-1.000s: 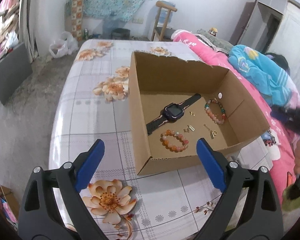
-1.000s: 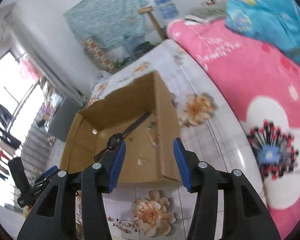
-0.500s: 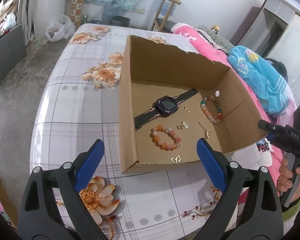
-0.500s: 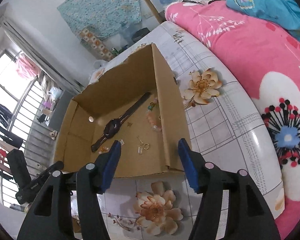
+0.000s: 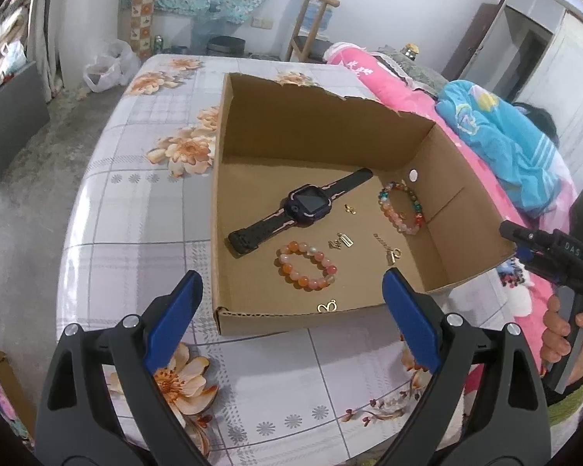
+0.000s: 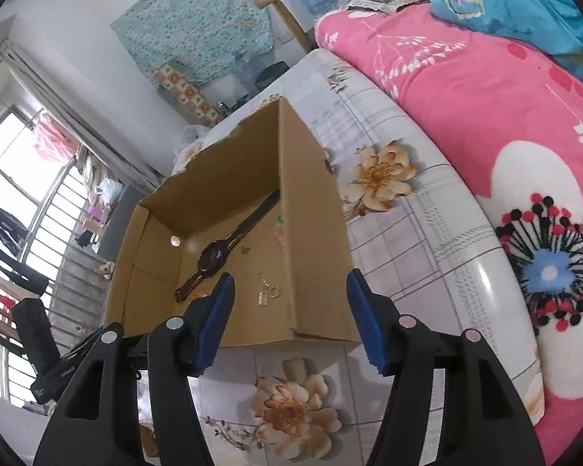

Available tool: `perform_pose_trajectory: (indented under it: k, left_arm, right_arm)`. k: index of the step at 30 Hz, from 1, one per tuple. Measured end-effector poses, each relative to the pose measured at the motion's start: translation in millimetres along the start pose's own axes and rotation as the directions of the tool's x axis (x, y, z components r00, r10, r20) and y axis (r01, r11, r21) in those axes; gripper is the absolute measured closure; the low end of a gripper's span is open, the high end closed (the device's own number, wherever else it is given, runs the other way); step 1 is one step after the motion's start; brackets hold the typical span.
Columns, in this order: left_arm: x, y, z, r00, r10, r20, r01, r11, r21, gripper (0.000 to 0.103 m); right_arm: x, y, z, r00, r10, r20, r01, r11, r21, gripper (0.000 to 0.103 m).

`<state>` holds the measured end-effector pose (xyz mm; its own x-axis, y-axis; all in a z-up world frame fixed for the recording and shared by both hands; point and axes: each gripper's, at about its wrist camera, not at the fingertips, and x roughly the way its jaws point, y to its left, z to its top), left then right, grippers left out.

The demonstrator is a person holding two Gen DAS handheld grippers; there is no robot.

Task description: Organize jewelry

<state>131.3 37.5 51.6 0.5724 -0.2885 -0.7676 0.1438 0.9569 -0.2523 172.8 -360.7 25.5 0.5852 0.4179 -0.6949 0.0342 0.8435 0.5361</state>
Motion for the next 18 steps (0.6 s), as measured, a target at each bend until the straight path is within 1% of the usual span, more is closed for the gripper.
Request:
perform_pose_trajectory:
  k: [3, 6, 9, 11, 18]
  left_arm:
    - [-2.4, -10.1, -0.3, 0.998, 0.059, 0.016, -0.060, 0.998, 0.037, 0.013]
    - [-2.7, -16.5, 0.6, 0.995, 0.094, 0.020, -0.095, 0.994, 0.051, 0.013]
    - [-2.6, -17.9, 1.5, 0.995, 0.097, 0.017, -0.098, 0.994, 0.054, 0.013]
    - [-1.4, -19.6, 2.1, 0.995, 0.096, 0.014, -0.097, 0.994, 0.050, 0.013]
    - [-0.5, -21.2, 1.6, 0.994, 0.106, 0.007, -0.106, 0.993, 0.047, 0.012]
  right_arm:
    - [6.7, -3.7, 0.9, 1.000, 0.004, -0.022, -0.004, 1.000, 0.004, 0.044]
    - [15.0, -2.7, 0.7, 0.998, 0.018, -0.053, -0.018, 1.000, -0.005, 0.044]
    - [25.3, 2.3, -1.5, 0.994, 0.048, -0.095, -0.050, 0.999, -0.013, 0.043]
    - [26.8, 4.8, -2.0, 0.995, 0.033, -0.094, -0.036, 0.999, -0.023, 0.043]
    - [27.8, 5.9, -0.1, 0.993, 0.034, -0.110, -0.036, 0.999, -0.019, 0.043]
